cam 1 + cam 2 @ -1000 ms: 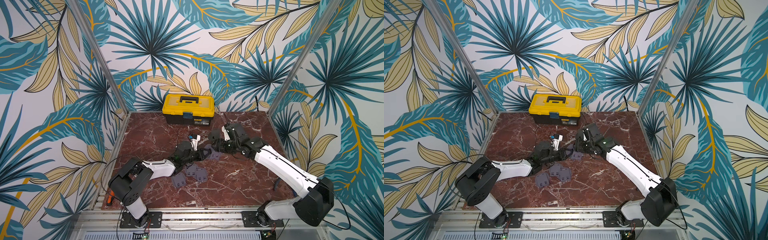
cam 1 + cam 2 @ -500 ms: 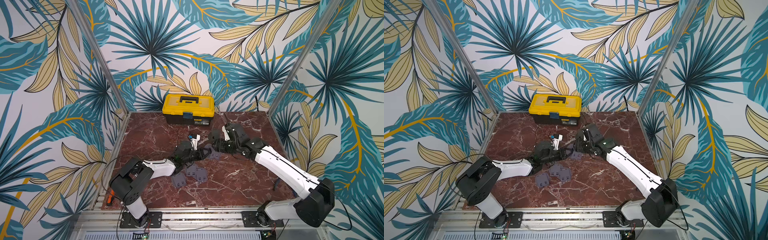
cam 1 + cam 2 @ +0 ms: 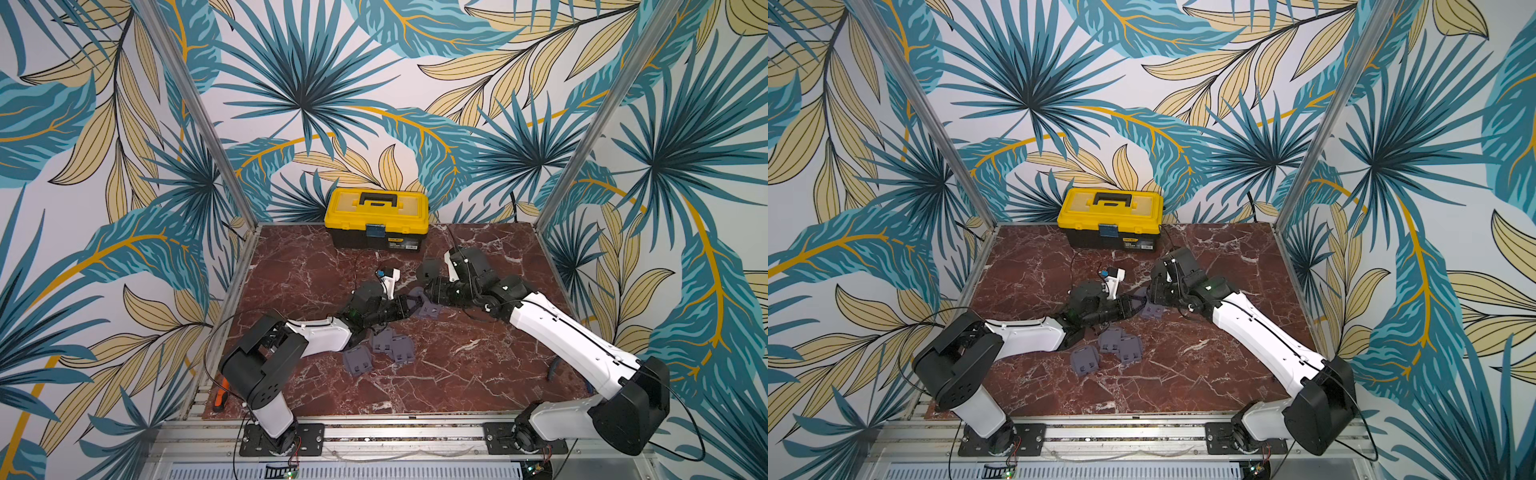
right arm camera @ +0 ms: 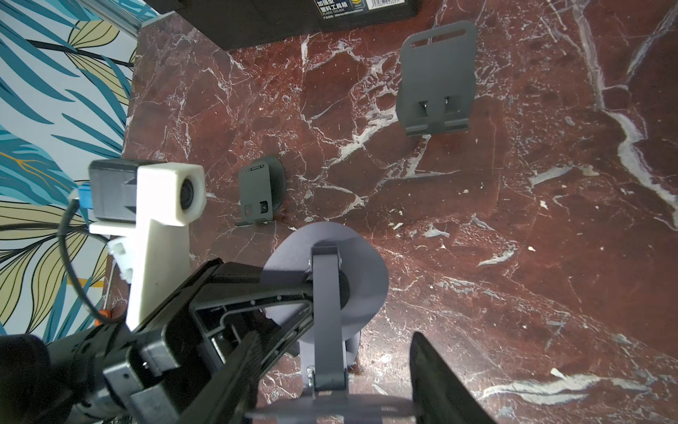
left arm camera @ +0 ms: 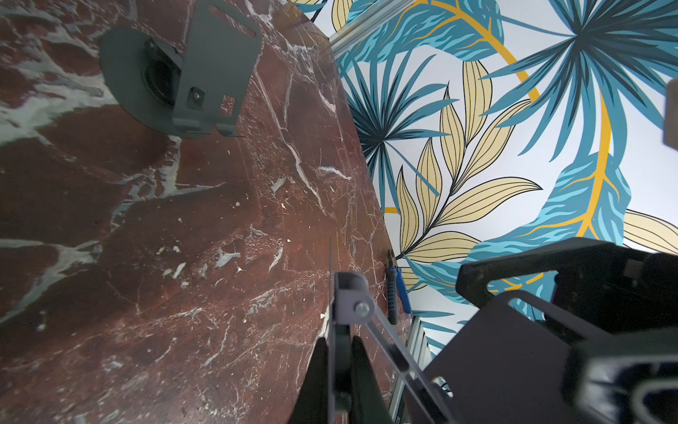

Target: Open the phone stand

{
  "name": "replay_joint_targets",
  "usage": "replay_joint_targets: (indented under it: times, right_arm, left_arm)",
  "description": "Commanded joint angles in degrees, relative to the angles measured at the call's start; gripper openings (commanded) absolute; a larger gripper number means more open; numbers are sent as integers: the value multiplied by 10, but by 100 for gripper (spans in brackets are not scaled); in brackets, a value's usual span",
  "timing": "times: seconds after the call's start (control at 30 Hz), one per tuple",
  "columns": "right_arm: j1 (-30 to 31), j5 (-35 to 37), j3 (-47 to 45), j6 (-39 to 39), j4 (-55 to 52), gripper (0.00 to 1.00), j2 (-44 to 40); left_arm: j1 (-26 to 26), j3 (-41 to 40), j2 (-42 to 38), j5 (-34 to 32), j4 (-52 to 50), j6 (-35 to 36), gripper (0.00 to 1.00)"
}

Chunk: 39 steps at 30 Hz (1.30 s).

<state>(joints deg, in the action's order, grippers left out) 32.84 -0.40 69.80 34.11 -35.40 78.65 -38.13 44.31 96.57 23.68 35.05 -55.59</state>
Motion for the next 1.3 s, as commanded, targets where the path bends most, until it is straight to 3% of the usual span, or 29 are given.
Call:
replay_joint_targets:
  times: [0.0,1.0,1.27]
  right_arm:
    - [5,10,-13,-1,-35,31,-35]
    - [14,19,-20,9,-21,32,-31]
    - [14,21,-10,9,-14,38,-20]
  left_arm:
    - [33,5,22,-62,-52,-19,0]
    - [39,0,25,-59,-44,-46,0]
    - [35,2,15,-33,-8,-16,0]
